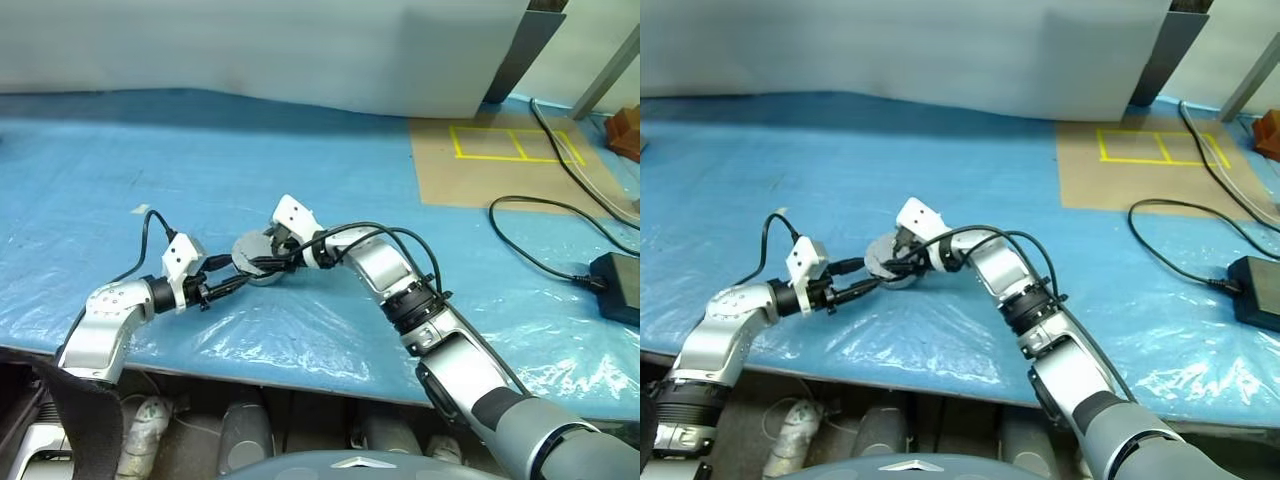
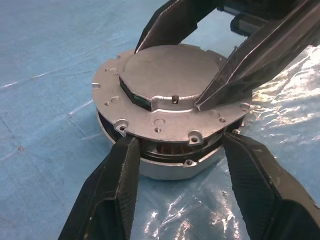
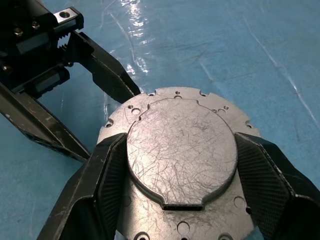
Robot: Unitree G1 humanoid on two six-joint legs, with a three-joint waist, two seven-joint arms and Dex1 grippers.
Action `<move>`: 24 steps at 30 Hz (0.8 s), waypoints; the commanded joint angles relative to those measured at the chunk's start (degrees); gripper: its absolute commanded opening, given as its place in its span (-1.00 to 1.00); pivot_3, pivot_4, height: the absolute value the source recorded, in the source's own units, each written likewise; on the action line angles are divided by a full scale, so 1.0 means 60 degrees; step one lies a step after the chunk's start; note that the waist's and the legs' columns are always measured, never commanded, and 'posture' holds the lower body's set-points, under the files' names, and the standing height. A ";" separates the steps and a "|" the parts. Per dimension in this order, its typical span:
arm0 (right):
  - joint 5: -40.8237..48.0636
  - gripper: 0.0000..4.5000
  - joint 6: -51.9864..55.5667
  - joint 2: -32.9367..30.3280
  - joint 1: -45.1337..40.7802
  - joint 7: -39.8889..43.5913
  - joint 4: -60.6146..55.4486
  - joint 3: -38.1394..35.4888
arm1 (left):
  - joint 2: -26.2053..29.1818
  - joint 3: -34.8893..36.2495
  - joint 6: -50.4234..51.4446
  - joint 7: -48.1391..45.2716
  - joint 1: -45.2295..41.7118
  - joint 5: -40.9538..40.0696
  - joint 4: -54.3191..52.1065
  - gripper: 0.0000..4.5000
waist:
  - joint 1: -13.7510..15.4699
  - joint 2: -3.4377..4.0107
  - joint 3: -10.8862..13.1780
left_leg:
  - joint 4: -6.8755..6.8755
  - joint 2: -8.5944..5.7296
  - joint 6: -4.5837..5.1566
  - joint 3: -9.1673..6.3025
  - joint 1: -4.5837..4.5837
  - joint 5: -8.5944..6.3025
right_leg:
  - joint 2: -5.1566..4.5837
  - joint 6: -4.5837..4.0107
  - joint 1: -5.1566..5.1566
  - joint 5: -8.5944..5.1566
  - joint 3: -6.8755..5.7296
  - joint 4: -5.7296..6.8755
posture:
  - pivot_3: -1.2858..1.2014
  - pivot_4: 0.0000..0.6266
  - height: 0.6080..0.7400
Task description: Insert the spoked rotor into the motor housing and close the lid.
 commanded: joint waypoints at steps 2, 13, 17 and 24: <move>-0.0385 0.32 0.0064 0.0135 -0.0056 -0.0460 0.0898 0.0194 | 0.0414 0.0430 0.0593 -0.0610 0.0410 -0.0981 -0.1240 0.20 | 0.0025 0.0001 0.0000 | -0.0003 0.0002 0.0000 0.0003 -0.0001 0.0000 | 0.0001 -0.0001 -0.0003 -0.0001 0.0001 -0.0003 | 0.03 -0.52 1.00; -0.0781 0.32 -0.0606 0.0020 -0.0071 -0.0571 0.1487 0.0401 | 0.0561 0.0592 0.0394 -0.0316 0.0418 -0.0757 -0.0951 0.20 | 0.0045 0.0008 0.0003 | -0.0040 0.0001 0.0004 0.0008 0.0091 -0.0003 | -0.0005 0.0001 0.0064 -0.0002 0.0020 -0.0004 | 0.03 -0.52 1.00; -0.1001 0.32 -0.0813 -0.0093 -0.0028 -0.0644 0.1585 0.0569 | 0.0262 0.0524 0.0199 0.0099 0.0041 -0.0549 -0.0657 0.20 | 0.0043 0.0008 0.0002 | -0.0054 0.0000 0.0002 0.0011 0.0090 -0.0002 | -0.0004 0.0001 0.0063 -0.0002 0.0020 -0.0015 | 0.03 -0.52 1.00; -0.0922 0.32 -0.0604 -0.0349 0.0548 -0.0868 0.1746 0.0355 | -0.0691 -0.0290 -0.1099 0.1450 -0.1022 0.1133 0.0622 0.20 | 0.0074 0.0049 -0.0037 | -0.0063 -0.0001 0.0004 0.0010 0.0120 -0.0003 | -0.0015 0.0004 0.0087 -0.0002 0.0025 -0.0015 | 0.03 -0.52 1.00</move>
